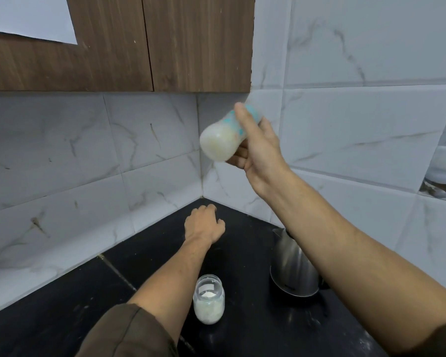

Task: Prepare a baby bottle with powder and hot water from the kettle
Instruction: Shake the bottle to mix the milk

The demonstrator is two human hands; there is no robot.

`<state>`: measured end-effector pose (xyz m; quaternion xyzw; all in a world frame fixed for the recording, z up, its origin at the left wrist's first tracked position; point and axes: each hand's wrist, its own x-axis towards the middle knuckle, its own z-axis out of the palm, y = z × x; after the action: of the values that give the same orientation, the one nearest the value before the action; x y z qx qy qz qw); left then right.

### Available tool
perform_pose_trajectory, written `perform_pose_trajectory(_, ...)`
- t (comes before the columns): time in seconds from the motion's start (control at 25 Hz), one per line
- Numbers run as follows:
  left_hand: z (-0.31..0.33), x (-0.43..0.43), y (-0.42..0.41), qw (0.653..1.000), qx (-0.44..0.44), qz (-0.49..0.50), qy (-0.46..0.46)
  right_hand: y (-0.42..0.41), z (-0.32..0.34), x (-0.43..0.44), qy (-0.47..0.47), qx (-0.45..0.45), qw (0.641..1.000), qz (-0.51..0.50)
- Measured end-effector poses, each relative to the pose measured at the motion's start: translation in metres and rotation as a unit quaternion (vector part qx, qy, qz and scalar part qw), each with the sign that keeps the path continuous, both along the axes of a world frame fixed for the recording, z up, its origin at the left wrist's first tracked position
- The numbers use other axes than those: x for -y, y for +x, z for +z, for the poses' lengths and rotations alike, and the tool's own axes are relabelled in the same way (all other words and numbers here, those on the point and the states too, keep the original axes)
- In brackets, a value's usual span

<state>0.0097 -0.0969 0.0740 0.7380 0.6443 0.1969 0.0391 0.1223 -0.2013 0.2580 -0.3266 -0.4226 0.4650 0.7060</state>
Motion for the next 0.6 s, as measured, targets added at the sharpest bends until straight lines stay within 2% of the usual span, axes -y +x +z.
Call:
perform_pose_trajectory(0.04, 0.001, 0.0, 0.001, 1.0, -0.001, -0.002, -0.001, -0.003, -0.003, 0.003, 0.012, 0.028, 1.0, 0.006)
perform_pose_trajectory(0.08, 0.002, 0.001, 0.003, 1.0, -0.002, -0.005, 0.001, -0.003, -0.001, 0.001, 0.01, 0.007, 1.0, 0.0)
perform_pose_trajectory(0.16, 0.002, 0.001, 0.004, 1.0, 0.001, -0.005, 0.006, 0.003, 0.004, -0.003, -0.012, -0.129, 0.991, -0.02)
perform_pose_trajectory(0.2, 0.002, 0.001, 0.003, 1.0, 0.002, -0.004, 0.006, 0.004, 0.006, -0.004, -0.023, -0.162, 0.986, -0.021)
perform_pose_trajectory(0.24, 0.002, 0.001, 0.002, 1.0, 0.001, -0.001, 0.005, 0.005, 0.006, -0.003, -0.029, -0.145, 0.989, -0.002)
perform_pose_trajectory(0.36, 0.004, 0.001, 0.003, 1.0, -0.001, -0.002, -0.001, 0.002, -0.003, 0.004, -0.001, 0.053, 0.997, 0.049)
perform_pose_trajectory(0.4, 0.004, 0.001, 0.003, 1.0, -0.001, -0.004, 0.0, 0.002, -0.001, 0.006, 0.005, 0.057, 0.997, 0.051)
perform_pose_trajectory(0.44, 0.005, 0.002, 0.003, 1.0, -0.001, -0.004, 0.005, 0.004, 0.003, 0.004, -0.009, 0.01, 0.999, 0.052)
perform_pose_trajectory(0.52, 0.003, 0.003, 0.001, 1.0, 0.0, -0.001, 0.009, 0.011, 0.009, -0.002, -0.043, -0.156, 0.986, 0.043)
perform_pose_trajectory(0.56, 0.002, 0.003, -0.001, 1.0, 0.001, 0.003, 0.009, 0.013, 0.01, -0.002, -0.057, -0.199, 0.977, 0.043)
perform_pose_trajectory(0.6, 0.002, 0.003, -0.002, 1.0, 0.0, 0.006, 0.008, 0.014, 0.009, -0.001, -0.069, -0.184, 0.979, 0.056)
